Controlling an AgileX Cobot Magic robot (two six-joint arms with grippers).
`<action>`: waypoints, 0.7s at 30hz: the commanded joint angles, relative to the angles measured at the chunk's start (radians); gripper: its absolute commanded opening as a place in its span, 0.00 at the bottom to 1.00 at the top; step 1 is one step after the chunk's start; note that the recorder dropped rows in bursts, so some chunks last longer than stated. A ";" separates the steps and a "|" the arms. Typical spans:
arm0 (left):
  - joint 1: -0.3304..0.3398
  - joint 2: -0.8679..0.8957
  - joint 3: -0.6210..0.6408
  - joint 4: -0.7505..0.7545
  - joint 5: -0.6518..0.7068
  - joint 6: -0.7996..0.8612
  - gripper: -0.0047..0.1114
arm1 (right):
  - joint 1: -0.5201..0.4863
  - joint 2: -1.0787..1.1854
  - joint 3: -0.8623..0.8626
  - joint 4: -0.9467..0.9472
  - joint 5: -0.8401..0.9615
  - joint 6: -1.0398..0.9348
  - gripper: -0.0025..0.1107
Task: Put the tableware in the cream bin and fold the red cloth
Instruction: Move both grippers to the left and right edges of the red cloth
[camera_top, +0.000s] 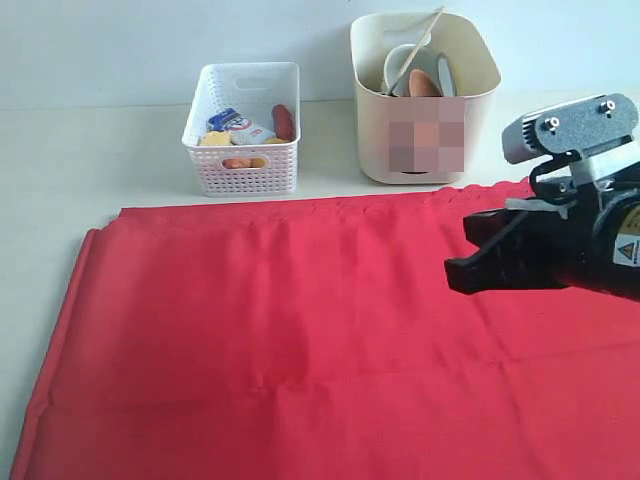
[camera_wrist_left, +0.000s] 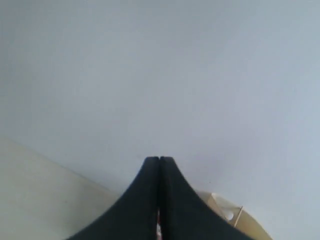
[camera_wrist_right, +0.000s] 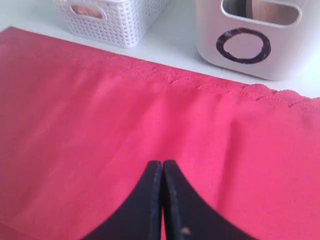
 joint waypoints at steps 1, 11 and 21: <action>-0.004 0.015 0.002 0.099 -0.086 -0.005 0.04 | 0.001 0.076 -0.056 0.009 0.099 0.001 0.02; -0.004 0.416 -0.002 0.186 -0.190 -0.005 0.04 | 0.001 0.256 -0.110 0.026 0.098 0.020 0.02; -0.004 0.830 -0.082 0.209 -0.223 -0.009 0.36 | 0.001 0.258 -0.110 0.034 0.096 0.020 0.02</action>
